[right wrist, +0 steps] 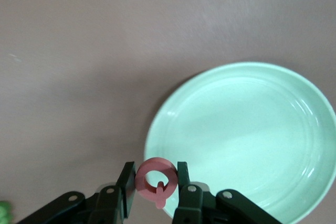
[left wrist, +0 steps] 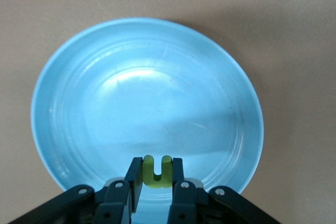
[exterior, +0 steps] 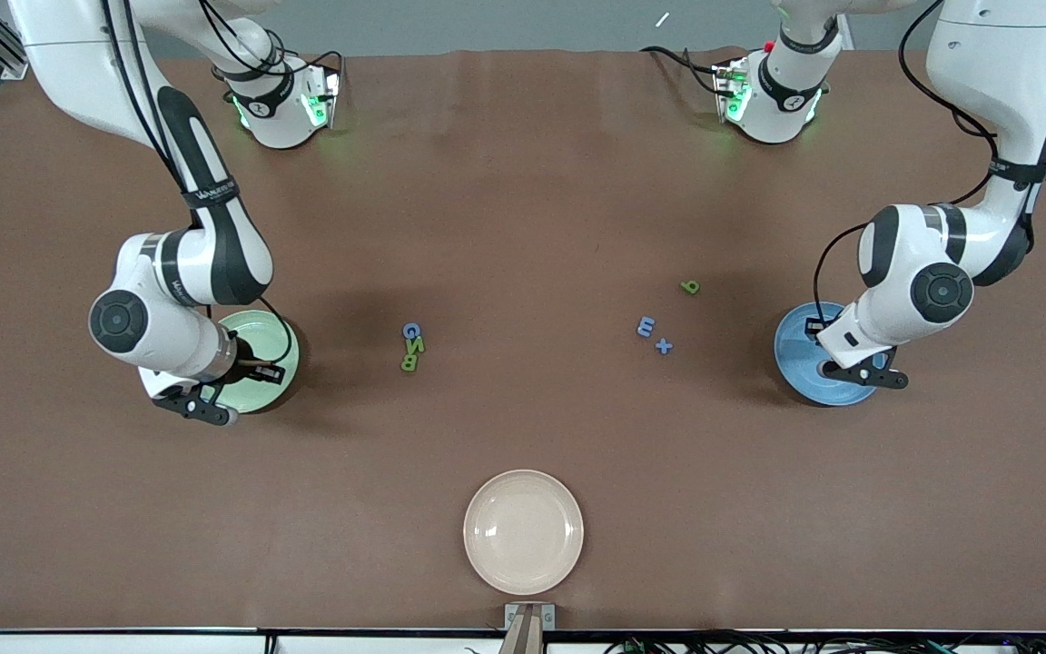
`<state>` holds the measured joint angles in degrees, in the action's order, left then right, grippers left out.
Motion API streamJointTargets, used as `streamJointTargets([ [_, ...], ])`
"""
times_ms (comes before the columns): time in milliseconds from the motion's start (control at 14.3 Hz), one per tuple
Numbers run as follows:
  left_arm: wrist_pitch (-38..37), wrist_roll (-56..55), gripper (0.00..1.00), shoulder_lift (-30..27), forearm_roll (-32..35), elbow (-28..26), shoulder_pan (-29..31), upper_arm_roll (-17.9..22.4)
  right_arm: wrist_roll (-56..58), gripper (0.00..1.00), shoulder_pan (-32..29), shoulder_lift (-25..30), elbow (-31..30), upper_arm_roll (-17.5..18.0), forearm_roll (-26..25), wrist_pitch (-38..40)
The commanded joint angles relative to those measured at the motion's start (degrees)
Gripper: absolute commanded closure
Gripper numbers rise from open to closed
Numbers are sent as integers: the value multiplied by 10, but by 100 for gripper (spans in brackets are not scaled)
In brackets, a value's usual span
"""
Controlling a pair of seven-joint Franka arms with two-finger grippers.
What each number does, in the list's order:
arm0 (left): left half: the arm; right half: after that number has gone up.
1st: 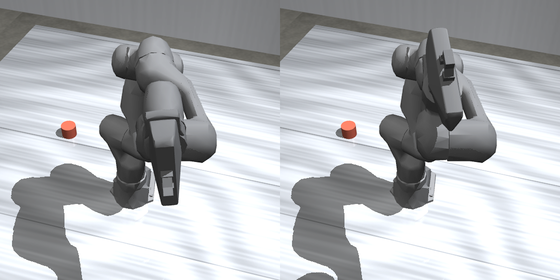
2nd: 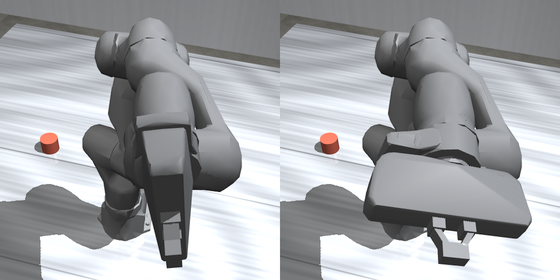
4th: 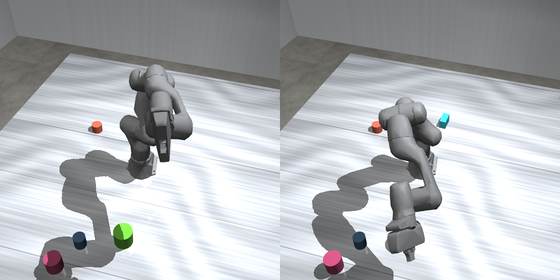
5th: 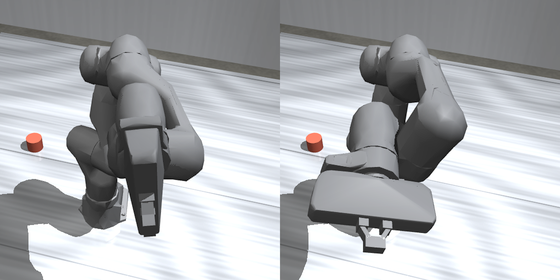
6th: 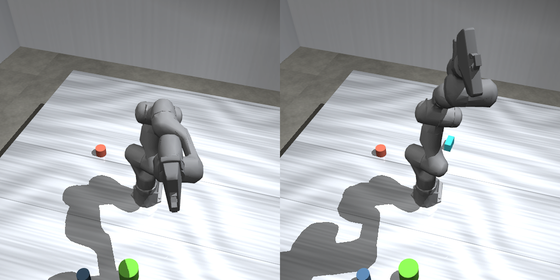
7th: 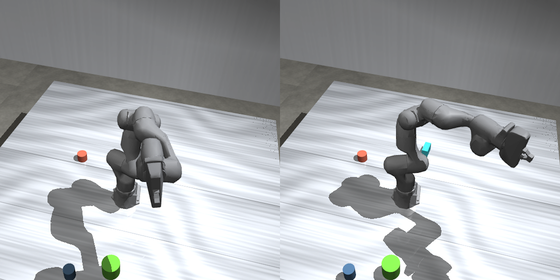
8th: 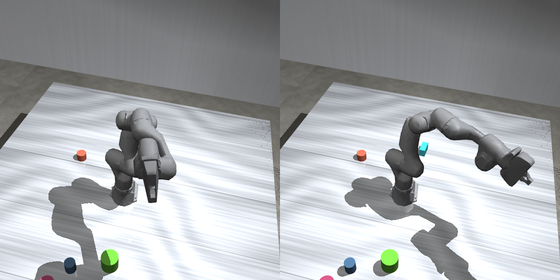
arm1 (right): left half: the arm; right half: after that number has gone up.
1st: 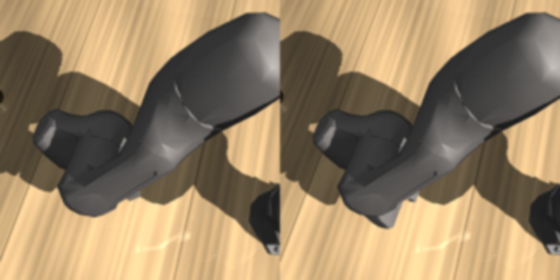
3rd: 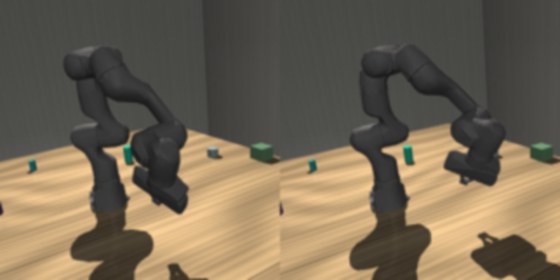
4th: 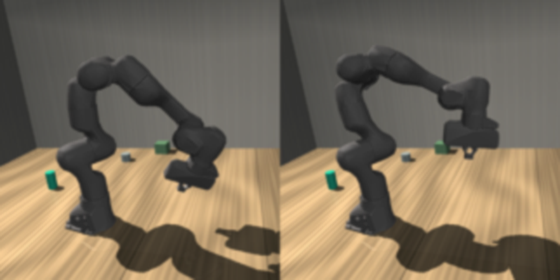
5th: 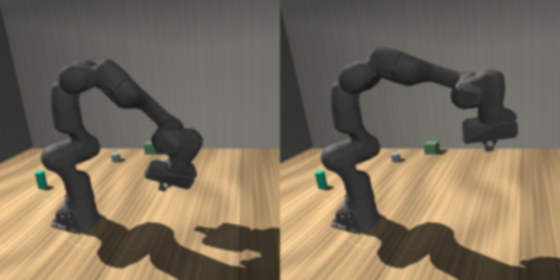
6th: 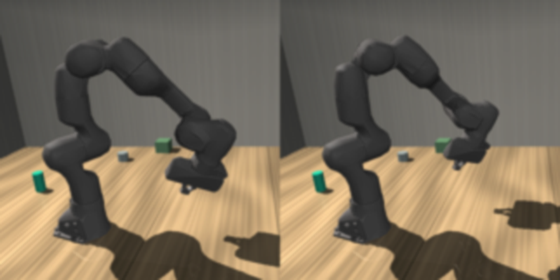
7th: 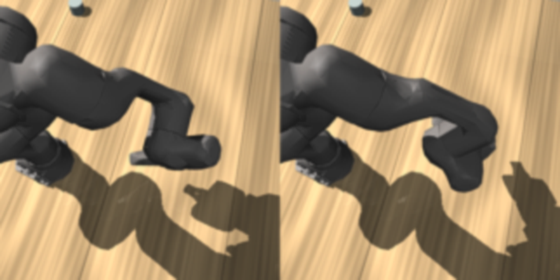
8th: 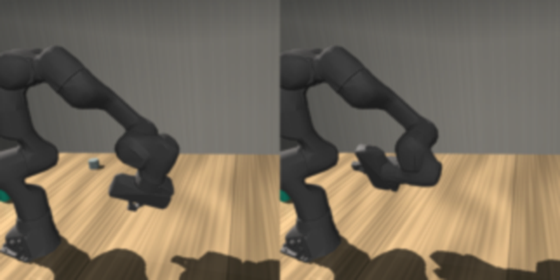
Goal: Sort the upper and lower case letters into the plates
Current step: 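Carry Q over the green plate while the left gripper carries u over the blue plate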
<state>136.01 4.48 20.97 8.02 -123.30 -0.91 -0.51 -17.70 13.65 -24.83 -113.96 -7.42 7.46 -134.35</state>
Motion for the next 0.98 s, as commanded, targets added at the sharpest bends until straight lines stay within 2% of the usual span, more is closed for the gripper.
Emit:
streamJointTargets([
  [0, 36, 1, 85, -18, 11, -42, 5, -6, 13, 100, -13, 29, -84, 10, -10, -75],
  [419, 74, 1, 85, -12, 11, -70, 6, -6, 28, 100, -31, 20, -118, 10, -10, -134],
  [907, 89, 1, 84, -7, 11, -77, 6, -6, 27, 99, -32, 10, -119, 10, -10, -134],
])
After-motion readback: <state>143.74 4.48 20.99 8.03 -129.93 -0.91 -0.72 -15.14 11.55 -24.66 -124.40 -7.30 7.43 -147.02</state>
